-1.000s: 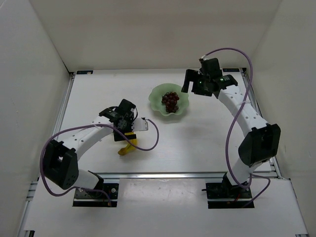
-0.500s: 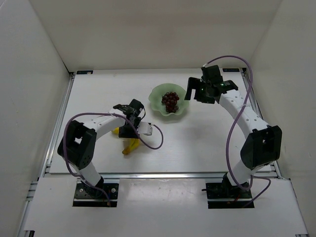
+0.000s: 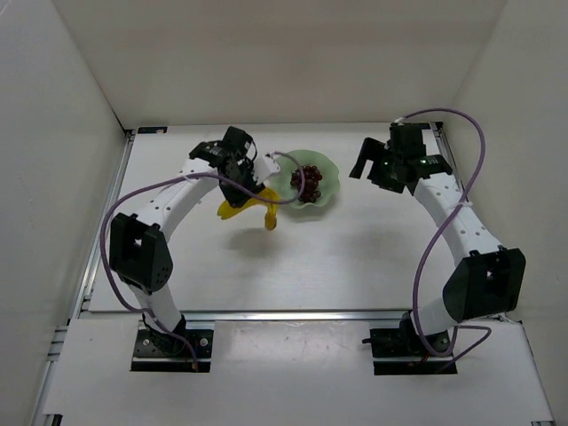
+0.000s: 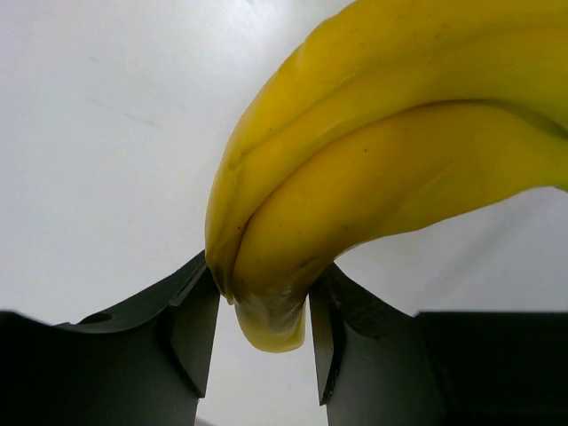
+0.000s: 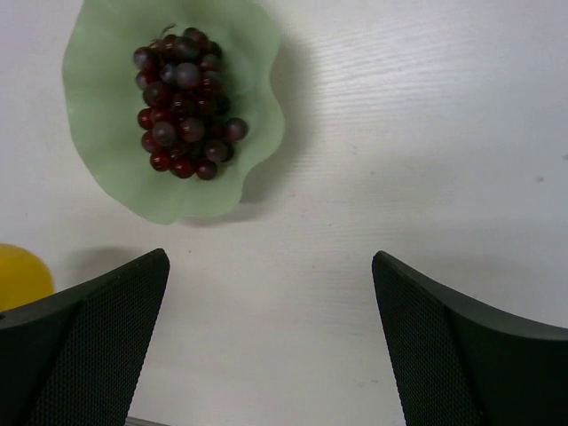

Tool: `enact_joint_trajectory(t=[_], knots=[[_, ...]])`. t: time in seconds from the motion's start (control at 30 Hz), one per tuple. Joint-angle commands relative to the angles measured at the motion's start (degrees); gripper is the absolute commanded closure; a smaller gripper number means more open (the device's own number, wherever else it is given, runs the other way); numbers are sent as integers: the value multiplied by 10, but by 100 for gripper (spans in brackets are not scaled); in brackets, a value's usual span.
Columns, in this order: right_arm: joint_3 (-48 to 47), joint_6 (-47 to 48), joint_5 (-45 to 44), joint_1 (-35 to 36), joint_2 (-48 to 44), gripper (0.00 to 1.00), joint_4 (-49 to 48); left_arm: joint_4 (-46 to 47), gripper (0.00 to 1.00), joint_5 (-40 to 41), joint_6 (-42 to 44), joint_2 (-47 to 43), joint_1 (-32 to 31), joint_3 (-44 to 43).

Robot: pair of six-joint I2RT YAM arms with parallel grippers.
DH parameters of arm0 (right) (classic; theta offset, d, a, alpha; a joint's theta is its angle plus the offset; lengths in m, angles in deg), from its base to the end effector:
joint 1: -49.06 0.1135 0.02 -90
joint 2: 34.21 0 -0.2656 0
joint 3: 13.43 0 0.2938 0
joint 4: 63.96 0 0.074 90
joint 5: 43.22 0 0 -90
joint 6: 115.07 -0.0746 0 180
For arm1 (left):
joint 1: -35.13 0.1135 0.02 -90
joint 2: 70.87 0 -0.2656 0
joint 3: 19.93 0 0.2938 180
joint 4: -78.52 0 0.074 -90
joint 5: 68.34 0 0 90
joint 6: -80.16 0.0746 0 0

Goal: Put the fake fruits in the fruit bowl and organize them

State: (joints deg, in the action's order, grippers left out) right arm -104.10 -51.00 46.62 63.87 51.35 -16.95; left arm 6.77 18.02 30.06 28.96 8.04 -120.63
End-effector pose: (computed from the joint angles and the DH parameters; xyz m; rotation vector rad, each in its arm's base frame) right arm 0.3894 0.1027 0.3052 0.2271 2.3180 0.3588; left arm 0.3608 -0.1899 0.2394 1.5593 2.3291 -0.0358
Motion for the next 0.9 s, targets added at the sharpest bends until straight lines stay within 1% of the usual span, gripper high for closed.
enact_joint_trajectory(t=[0.0, 0.03, 0.1, 0.13, 0.17, 0.2, 0.23, 0.27, 0.3, 0.33, 0.37, 0.4, 0.43, 0.5, 0.57, 0.63, 0.7, 0.73, 0.8, 0.83, 0.87], knots=[[35, -58, 5, -43, -45, 1, -17, 19, 90, -59, -125, -1, 4, -90], [57, -80, 5, -50, -52, 1, -17, 60, 90, -59, -135, 4, 4, -103], [76, -98, -18, -65, -70, 1, -25, 97, 89, -45, -148, 34, -5, -132], [87, -111, -26, -65, -70, 1, -25, 121, 88, -40, -163, 52, -12, -171], [93, -116, -33, -71, -84, 1, -25, 122, 88, -40, -173, 73, -12, -198], [93, -116, -42, -71, -89, 1, -25, 128, 88, -40, -185, 124, -12, -228], [102, -122, -56, -76, -94, 1, -25, 128, 88, -45, -212, 153, -12, -296], [107, -122, -63, -76, -106, 1, -25, 128, 88, -51, -223, 180, -12, -329], [115, -122, -69, -82, -106, 1, -25, 134, 88, -51, -235, 230, -17, -358], [115, -122, -74, -82, -115, 1, -19, 139, 88, -45, -245, 253, -17, -385], [121, -122, -80, -89, -122, 1, -19, 144, 88, -45, -259, 274, -23, -433], [121, -116, -80, -98, -122, 1, -11, 153, 88, -37, -259, 306, -24, -451], [121, -116, -80, -110, -122, 1, -4, 153, 88, -26, -259, 317, -30, -463], [121, -102, -75, -119, -128, 1, -4, 168, 85, -9, -259, 330, -35, -470], [121, -94, -75, -119, -134, 1, 2, 175, 85, 20, -253, 335, -40, -462], [121, -88, -75, -119, -139, 1, 2, 175, 79, 28, -247, 340, -40, -455], [116, -82, -70, -119, -139, 1, 2, 175, 59, 42, -247, 340, -40, -448], [110, -82, -70, -119, -134, 1, 2, 175, 36, 43, -247, 335, -40, -443], [110, -82, -64, -119, -134, 1, 2, 175, 12, 57, -247, 320, -45, -426], [105, -76, -64, -119, -134, 1, 2, 175, 0, 57, -247, 314, -45, -420], [105, -76, -59, -119, -134, 1, 2, 175, 0, 64, -247, 298, -51, -414]])
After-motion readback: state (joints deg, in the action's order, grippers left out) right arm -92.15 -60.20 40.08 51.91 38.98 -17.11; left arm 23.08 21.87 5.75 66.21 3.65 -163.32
